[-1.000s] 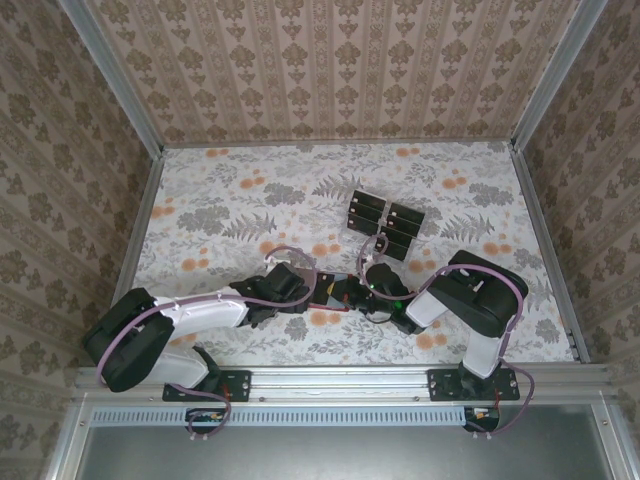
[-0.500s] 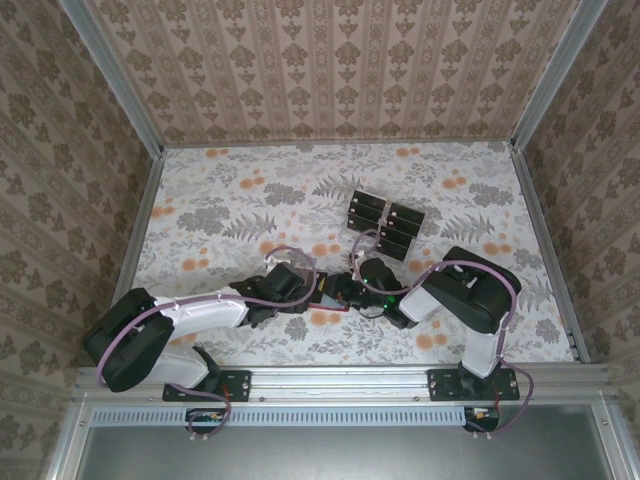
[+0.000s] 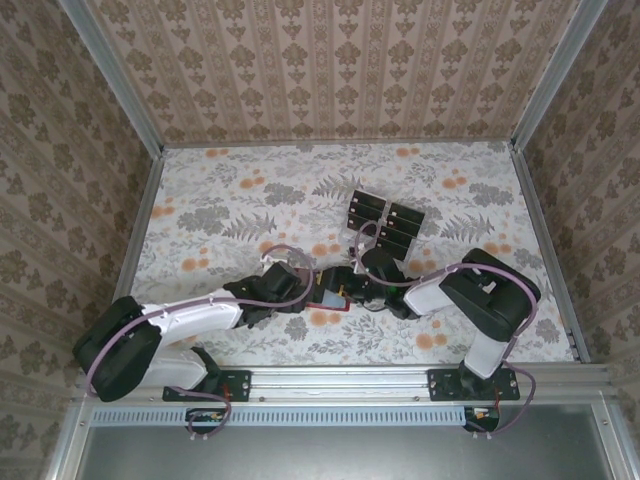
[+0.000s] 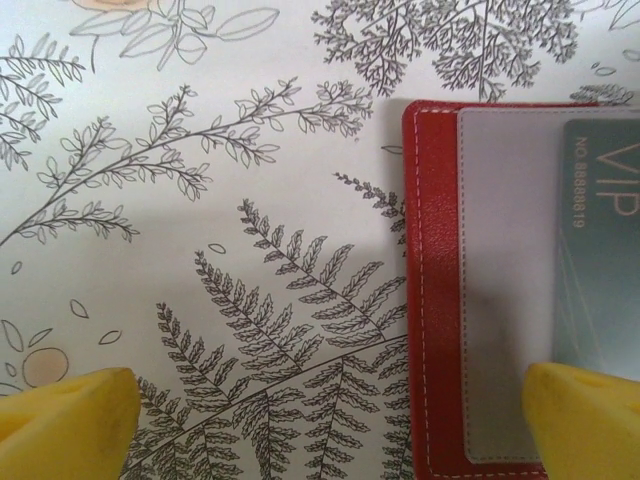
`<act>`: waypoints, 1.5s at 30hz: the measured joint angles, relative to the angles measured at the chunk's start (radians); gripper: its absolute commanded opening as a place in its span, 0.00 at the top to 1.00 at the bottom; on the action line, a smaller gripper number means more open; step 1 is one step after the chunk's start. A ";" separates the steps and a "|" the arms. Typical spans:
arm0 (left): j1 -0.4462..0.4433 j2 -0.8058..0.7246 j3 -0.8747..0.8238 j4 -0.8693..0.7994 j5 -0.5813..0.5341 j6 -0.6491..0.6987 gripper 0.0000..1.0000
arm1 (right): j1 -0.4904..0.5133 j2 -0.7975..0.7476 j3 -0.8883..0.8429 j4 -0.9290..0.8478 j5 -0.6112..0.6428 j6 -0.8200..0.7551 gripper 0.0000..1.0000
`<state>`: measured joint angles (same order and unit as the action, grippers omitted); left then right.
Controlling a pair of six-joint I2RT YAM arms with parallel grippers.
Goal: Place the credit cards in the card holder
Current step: Insert the credit card into the card slot.
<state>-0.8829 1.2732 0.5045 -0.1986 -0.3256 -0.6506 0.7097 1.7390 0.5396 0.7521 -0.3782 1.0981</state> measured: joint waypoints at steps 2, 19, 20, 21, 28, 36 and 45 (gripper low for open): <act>0.000 -0.016 0.000 0.000 -0.003 0.000 0.00 | -0.019 -0.008 0.021 -0.058 -0.015 -0.034 0.44; 0.055 -0.023 0.006 0.007 -0.008 0.029 0.00 | -0.082 -0.180 0.152 -0.658 0.024 -0.285 0.50; 0.061 -0.013 0.010 0.011 -0.007 0.035 0.00 | -0.082 -0.193 0.158 -0.676 0.032 -0.291 0.52; 0.067 -0.003 0.013 0.013 -0.004 0.041 0.00 | -0.082 -0.200 0.164 -0.690 0.037 -0.295 0.55; 0.089 0.066 0.055 0.034 0.016 0.076 0.00 | -0.079 -0.195 0.172 -0.711 0.065 -0.299 0.64; 0.094 0.121 0.064 0.059 0.033 0.098 0.00 | -0.074 -0.111 0.185 -0.692 0.077 -0.279 0.72; 0.100 0.150 0.064 0.080 0.042 0.099 0.00 | -0.068 -0.064 0.219 -0.652 0.075 -0.261 0.80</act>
<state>-0.7830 1.4231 0.5686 -0.1181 -0.2840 -0.5518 0.6422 1.6752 0.7586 0.1005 -0.3035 0.8371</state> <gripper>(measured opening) 0.997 0.212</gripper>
